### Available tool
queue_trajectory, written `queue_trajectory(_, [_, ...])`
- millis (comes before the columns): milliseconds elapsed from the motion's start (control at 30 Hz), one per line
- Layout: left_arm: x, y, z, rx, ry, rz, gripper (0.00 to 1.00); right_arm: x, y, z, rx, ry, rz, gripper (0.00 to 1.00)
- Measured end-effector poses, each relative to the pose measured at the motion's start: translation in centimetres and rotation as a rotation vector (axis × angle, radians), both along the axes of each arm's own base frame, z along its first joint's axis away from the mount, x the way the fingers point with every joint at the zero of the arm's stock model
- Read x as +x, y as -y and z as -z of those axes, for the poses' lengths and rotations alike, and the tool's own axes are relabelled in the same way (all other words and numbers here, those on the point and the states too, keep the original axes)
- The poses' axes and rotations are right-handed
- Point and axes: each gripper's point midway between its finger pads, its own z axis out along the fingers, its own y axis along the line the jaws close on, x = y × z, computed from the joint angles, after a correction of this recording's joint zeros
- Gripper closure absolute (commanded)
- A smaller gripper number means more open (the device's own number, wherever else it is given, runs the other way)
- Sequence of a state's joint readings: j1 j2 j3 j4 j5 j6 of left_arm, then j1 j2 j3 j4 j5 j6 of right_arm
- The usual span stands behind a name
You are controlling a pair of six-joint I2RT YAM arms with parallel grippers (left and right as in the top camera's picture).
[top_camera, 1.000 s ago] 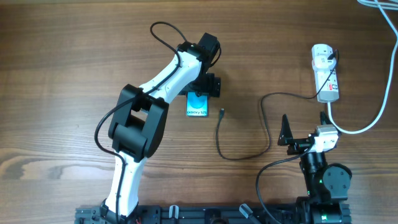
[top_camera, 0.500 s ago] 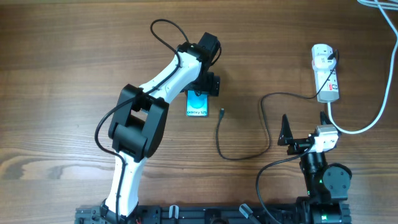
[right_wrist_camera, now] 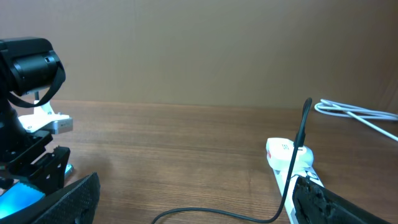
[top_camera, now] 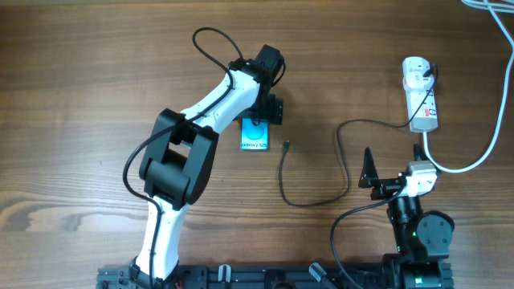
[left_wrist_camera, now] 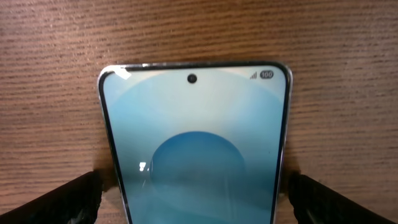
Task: Plug charger to phone and switch on socket
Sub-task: 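Lower the left gripper and close it on the phone's top edge, then lift the phone with the left gripper and raise it upright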
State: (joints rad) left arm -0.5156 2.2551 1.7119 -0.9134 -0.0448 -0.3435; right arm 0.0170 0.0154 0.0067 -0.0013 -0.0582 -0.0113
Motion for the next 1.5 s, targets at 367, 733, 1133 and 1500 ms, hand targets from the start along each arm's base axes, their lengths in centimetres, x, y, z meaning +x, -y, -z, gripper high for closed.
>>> queue_trajectory(367, [0.0,-0.05,0.01,0.002,0.001,-0.003,0.0,0.0,0.0,0.0,0.0,0.0,0.0,0.0])
queue_trajectory(733, [-0.44,-0.26,0.05,0.007,-0.018,-0.037,0.0,0.0,0.0,0.0,0.0,0.0,0.0,0.0])
queue_trajectory(1133, [-0.56,-0.3,0.03,0.006,-0.023,-0.052,0.06,0.0,0.0,0.0,0.0,0.0,0.0,0.0])
queue_trajectory(1500, [-0.8,-0.34,0.06,0.006,-0.034,-0.058,0.24,0.0,0.0,0.0,0.0,0.0,0.0,0.0])
